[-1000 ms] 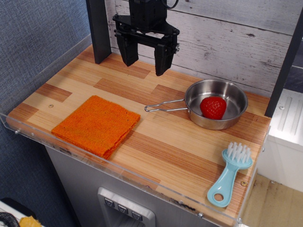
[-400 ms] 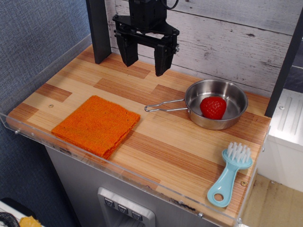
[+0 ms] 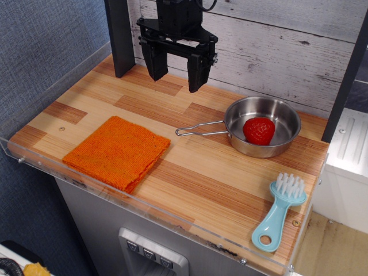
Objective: PICK UP THE ORANGE TOWEL AND MOVE ANOTHER SIDE OF THE TABLE
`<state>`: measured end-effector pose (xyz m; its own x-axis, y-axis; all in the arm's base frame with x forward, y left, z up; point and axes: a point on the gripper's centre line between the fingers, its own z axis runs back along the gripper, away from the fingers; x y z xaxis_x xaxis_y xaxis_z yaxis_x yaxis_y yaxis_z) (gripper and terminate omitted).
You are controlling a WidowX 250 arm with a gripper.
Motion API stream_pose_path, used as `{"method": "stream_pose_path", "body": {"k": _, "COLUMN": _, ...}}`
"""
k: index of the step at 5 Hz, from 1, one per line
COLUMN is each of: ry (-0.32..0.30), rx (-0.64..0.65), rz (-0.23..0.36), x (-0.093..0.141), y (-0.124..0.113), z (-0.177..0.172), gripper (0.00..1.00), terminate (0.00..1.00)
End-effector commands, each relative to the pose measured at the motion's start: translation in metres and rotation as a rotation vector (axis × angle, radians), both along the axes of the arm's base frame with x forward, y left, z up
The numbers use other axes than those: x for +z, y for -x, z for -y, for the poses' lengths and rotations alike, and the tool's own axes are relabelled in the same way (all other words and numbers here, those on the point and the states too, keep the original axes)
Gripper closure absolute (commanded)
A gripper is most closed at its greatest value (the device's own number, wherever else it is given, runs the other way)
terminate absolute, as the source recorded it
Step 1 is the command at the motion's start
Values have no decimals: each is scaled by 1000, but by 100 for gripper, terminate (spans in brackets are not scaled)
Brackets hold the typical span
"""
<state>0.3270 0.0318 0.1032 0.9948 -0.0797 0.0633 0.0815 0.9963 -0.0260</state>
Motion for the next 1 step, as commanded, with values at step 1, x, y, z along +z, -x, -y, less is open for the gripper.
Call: {"method": "stream_pose_path", "body": {"k": 1, "ry": -5, "rx": 6, "rz": 49, "x": 13, "y": -4, "z": -2, "gripper": 0, "terminate": 100}}
